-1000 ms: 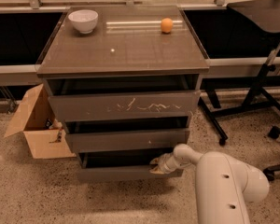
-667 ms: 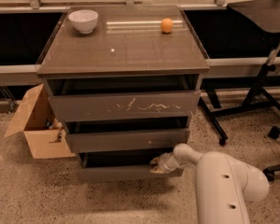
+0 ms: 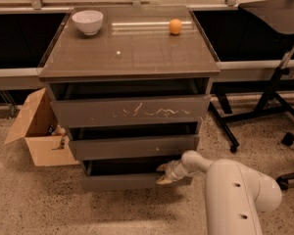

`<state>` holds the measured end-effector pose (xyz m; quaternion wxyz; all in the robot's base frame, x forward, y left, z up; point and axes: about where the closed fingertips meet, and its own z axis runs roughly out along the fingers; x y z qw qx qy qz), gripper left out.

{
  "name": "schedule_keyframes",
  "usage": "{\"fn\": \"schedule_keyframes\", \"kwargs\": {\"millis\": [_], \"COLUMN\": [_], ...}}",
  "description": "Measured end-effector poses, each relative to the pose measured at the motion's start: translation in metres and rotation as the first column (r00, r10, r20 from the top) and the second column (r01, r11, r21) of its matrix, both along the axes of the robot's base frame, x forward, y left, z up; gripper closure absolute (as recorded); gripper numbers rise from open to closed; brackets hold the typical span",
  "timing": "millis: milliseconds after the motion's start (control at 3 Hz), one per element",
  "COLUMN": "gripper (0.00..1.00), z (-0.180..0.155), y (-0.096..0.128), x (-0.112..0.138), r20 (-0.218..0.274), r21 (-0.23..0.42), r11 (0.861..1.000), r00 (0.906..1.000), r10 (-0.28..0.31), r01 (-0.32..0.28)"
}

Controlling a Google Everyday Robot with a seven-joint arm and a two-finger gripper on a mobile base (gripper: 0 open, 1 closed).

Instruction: Open bottom drawer

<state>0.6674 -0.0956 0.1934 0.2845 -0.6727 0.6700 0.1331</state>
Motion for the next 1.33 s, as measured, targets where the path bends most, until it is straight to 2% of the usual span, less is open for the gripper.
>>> {"fn": "schedule_keyframes", "kwargs": {"millis": [333,667,1000,1333], "gripper": [0.00,0.00,0.00,0.00], "z": [0.000,0.000,-0.006,-0.007], "y": [0.000,0.000,-0.004,-0.007], "x": [0.000,0.000,-0.007,-0.024], "r20": [0.000,0.000,-0.036,-0.090], "r21": [0.000,0.000,0.031,0.070], "r11": [1.000,1.000,0.999,0.995], "r00": [1.0000,1.0000,0.9989,0.9933], "r10": [0.000,0.000,0.029,0.072], "r01": [0.000,0.000,-0.027,-0.066]}}
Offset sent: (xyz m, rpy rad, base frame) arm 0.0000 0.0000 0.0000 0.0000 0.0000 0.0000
